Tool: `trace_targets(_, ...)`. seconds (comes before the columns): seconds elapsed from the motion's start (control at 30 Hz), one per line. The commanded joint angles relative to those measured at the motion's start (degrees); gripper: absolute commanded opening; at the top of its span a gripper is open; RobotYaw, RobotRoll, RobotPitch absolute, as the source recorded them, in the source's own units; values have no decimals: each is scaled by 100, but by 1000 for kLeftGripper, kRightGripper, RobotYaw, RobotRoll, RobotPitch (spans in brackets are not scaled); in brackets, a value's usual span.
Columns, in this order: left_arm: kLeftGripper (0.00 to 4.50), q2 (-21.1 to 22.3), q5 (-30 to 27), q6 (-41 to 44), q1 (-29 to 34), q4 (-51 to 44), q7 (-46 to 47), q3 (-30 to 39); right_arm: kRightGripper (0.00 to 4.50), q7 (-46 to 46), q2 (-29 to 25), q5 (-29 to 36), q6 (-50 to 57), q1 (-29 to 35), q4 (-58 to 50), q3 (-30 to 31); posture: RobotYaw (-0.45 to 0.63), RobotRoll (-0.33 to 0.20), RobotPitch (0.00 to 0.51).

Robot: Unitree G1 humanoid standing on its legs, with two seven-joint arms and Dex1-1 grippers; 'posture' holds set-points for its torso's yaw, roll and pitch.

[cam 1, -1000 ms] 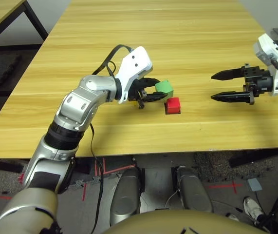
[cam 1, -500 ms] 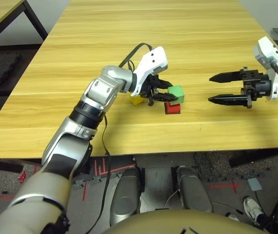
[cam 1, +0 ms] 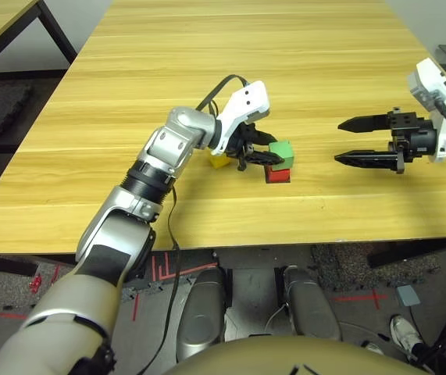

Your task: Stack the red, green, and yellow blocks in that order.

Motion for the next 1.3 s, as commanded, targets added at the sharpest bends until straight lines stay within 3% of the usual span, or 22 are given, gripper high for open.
trace_targets(0.03,1977,-58,72,-78,-28,116,-29,49,4500,-34,-68,48,33,-15,-75,-62,151,-97,131)
trace_targets(0.23,1977,-84,187,-157,-3,248,-105,-5,4500,-82,-55,74,45,0,-108,-86,150,-97,133)
trace_targets(0.27,2697,-84,209,-185,7,268,-125,-21,4500,-91,-49,74,41,-5,-98,-88,153,-97,131)
trace_targets(0.47,4460,281,-64,669,139,-769,-191,211,4500,-80,-28,7,-82,-110,97,-51,180,-99,120)
trace_targets(0.6,4460,829,-306,1550,271,-1828,-19,576,4500,-51,-14,-23,-132,-204,218,-5,199,-104,114)
trace_targets(0.77,4460,1402,-138,1726,596,-2218,520,930,4500,6,48,-72,-222,-364,395,88,224,-107,106)
trace_targets(0.87,4460,1478,-83,1657,834,-2109,752,990,4500,35,107,-102,-270,-462,484,143,229,-112,103)
trace_targets(1.3,4460,1062,532,848,1191,-1336,1300,447,4500,41,150,-90,-204,-560,436,149,204,-118,106)
